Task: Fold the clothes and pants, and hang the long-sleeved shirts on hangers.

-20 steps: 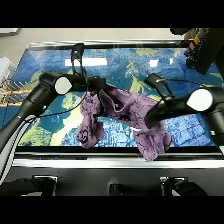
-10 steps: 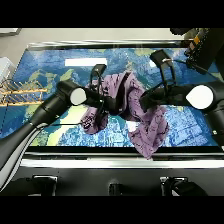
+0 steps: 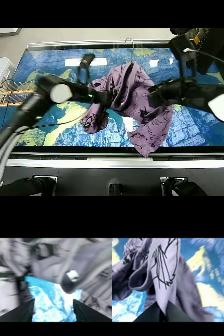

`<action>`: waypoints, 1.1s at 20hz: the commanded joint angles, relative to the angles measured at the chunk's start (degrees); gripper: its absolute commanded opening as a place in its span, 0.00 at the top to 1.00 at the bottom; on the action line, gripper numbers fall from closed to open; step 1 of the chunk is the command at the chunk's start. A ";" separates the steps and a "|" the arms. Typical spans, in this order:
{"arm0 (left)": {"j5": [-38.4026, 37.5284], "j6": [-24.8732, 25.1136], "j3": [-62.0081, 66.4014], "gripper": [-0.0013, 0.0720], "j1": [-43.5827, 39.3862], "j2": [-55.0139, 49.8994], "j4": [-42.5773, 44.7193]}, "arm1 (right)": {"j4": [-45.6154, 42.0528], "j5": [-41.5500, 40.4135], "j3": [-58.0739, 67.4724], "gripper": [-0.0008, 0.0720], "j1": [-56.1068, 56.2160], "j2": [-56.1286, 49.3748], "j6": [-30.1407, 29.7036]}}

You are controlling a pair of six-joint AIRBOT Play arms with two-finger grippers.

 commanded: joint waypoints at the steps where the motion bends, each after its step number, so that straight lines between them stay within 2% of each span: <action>1: -7.48 0.09 -0.04 0.22 4.11 7.39 5.40 | -4.79 -2.34 0.07 0.93 0.02 4.96 0.39; 2: -9.86 0.11 -0.04 0.22 5.18 8.87 6.84 | -6.88 -3.28 0.07 0.93 0.02 6.54 2.36; 6: -14.53 0.11 -0.04 0.23 8.79 11.54 9.35 | -21.79 -3.76 0.11 0.93 0.02 12.22 17.49; 11: -15.37 0.11 -0.04 0.23 9.44 11.37 9.27 | -38.71 10.64 5.29 0.94 0.02 13.03 39.52; 13: -15.32 0.11 -0.04 0.23 9.44 11.37 9.27 | -47.60 18.38 8.70 0.94 0.02 12.22 42.80; 16: -15.30 0.11 -0.04 0.23 9.44 11.37 9.27 | -60.63 29.94 15.30 0.94 0.02 8.68 43.36; 19: -15.28 0.11 -0.04 0.23 9.44 11.37 9.27 | -69.53 32.76 19.12 0.94 -1.27 6.49 47.36; 22: -15.28 0.11 -0.04 0.23 9.44 11.37 9.27 | -71.21 30.95 19.28 0.93 -10.56 5.81 49.92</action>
